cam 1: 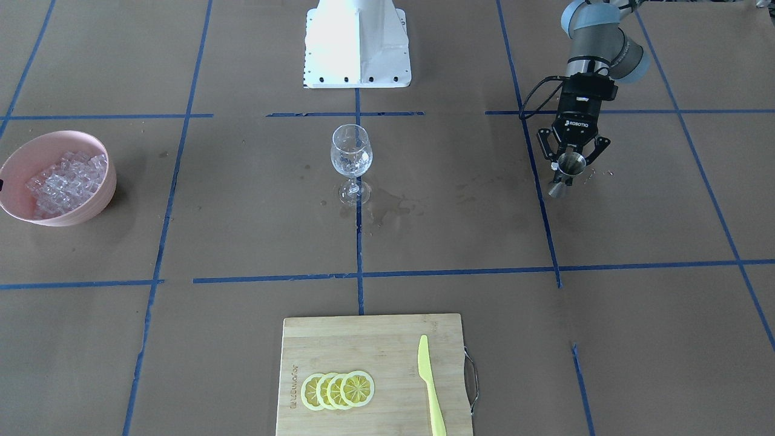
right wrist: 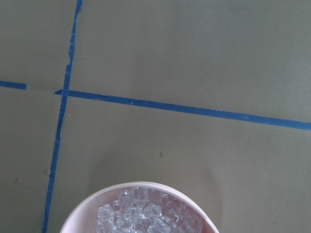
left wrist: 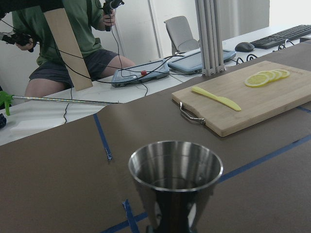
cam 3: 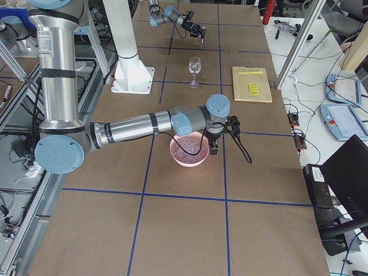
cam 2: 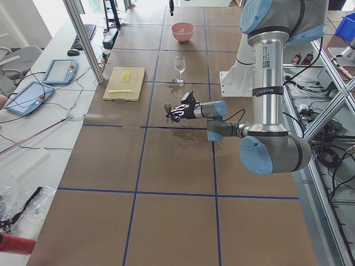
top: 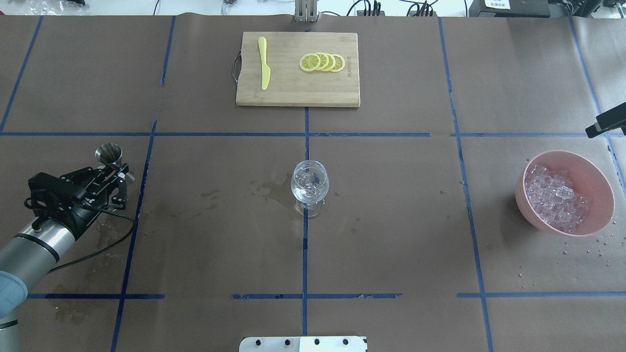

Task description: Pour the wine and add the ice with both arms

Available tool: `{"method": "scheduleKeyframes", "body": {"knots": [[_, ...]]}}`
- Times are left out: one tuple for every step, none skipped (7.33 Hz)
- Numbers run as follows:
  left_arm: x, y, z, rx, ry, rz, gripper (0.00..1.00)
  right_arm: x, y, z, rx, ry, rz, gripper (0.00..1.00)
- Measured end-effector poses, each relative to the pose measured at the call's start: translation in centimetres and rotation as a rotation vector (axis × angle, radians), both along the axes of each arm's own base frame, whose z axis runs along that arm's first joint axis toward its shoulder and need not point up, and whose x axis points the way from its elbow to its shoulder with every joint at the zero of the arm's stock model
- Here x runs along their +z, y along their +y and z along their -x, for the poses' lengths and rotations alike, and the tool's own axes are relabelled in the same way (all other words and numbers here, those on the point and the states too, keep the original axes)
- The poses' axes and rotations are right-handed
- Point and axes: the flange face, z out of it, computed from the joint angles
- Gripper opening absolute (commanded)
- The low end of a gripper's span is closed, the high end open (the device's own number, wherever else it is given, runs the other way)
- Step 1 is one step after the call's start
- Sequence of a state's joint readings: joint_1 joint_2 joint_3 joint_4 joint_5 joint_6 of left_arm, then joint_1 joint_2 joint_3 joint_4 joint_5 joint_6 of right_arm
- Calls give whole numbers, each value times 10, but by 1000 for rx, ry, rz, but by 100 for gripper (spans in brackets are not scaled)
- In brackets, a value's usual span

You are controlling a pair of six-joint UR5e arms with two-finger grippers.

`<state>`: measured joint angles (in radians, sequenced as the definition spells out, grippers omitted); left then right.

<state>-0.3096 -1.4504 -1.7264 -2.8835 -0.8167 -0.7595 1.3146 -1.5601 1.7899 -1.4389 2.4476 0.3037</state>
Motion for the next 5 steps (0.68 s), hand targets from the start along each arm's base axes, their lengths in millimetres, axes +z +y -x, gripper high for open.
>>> {"method": "scheduleKeyframes", "body": {"knots": [[12,2,-2,-4,26,30,0,1,0,0,0,0,1,100],[24,5,-6,-2,42,58,0,1,0,0,0,1,3,100],[32,11,-13,6,64,86,0,2,0,0,0,2,3,100],[37,17,-19,13,101,116,0,1,0,0,1,1,3,100],[40,23,-24,19,142,145,0,0,0,0,1,0,2,100]]}}
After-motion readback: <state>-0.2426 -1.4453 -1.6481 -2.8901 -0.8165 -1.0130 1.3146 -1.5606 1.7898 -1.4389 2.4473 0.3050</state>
